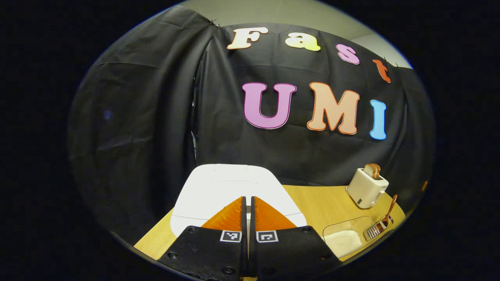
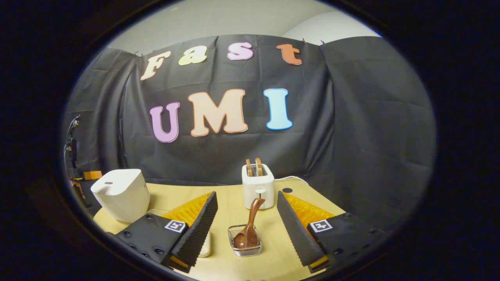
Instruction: Close the left gripper, press the button to open the rice cooker; take a wooden spoon from the chopstick holder with the right hand, scoop a spoonful of rice and pour it into the rice cooker, then put the wooden spoon back into the chopstick holder.
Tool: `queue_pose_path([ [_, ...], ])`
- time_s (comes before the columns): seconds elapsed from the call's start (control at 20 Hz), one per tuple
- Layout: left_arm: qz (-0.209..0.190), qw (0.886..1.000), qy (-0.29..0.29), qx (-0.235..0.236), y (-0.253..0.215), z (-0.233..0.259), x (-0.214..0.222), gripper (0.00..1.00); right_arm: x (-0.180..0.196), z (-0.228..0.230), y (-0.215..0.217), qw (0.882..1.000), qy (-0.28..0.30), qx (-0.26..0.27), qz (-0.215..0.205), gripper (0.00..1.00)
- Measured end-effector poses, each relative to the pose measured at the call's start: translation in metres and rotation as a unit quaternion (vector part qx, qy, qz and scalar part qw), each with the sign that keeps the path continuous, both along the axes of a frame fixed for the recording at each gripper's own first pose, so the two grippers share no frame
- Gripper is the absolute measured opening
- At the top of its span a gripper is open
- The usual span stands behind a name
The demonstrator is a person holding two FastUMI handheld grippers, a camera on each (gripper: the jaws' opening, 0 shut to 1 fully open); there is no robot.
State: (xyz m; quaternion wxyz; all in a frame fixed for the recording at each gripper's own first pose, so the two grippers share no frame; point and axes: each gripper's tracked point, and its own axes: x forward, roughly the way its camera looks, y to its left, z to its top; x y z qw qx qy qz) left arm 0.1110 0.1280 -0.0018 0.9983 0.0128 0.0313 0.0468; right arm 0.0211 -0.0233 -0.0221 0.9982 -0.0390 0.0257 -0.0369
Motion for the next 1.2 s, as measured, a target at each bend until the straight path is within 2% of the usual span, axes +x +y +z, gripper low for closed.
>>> queue_pose_path([
  [0.25, 0.006, 1.000, 0.020, 0.008, 0.015, -0.014, 0.024, 0.00, 0.007, 0.002, 0.006, 1.000, 0.005, -0.005, 0.000, 1.00],
  [0.5, 0.000, 0.999, 0.053, -0.001, 0.013, -0.029, 0.023, 0.00, 0.014, -0.001, 0.009, 1.000, 0.010, -0.009, 0.004, 1.00],
  [0.7, -0.004, 0.999, 0.049, -0.006, 0.012, -0.029, 0.030, 0.00, 0.015, -0.003, 0.011, 1.000, 0.011, -0.011, 0.007, 1.00],
  [0.75, -0.002, 0.998, 0.064, -0.011, 0.014, -0.036, 0.029, 0.00, 0.015, -0.004, 0.011, 1.000, 0.012, -0.012, 0.007, 1.00],
  [0.8, -0.004, 0.999, 0.052, -0.012, 0.013, -0.029, 0.028, 0.00, 0.015, -0.005, 0.010, 1.000, 0.013, -0.013, 0.008, 1.00],
  [0.9, -0.004, 0.997, 0.078, -0.019, 0.013, -0.036, 0.027, 0.00, 0.013, -0.005, 0.011, 1.000, 0.013, -0.012, 0.008, 1.00],
  [1.05, -0.010, 0.997, 0.068, -0.027, 0.013, -0.031, 0.027, 0.00, 0.012, -0.006, 0.011, 1.000, 0.012, -0.009, 0.010, 1.00],
  [1.2, -0.006, 0.998, 0.058, -0.016, 0.011, -0.025, 0.026, 0.00, 0.009, -0.003, 0.008, 1.000, 0.008, -0.008, 0.007, 1.00],
])
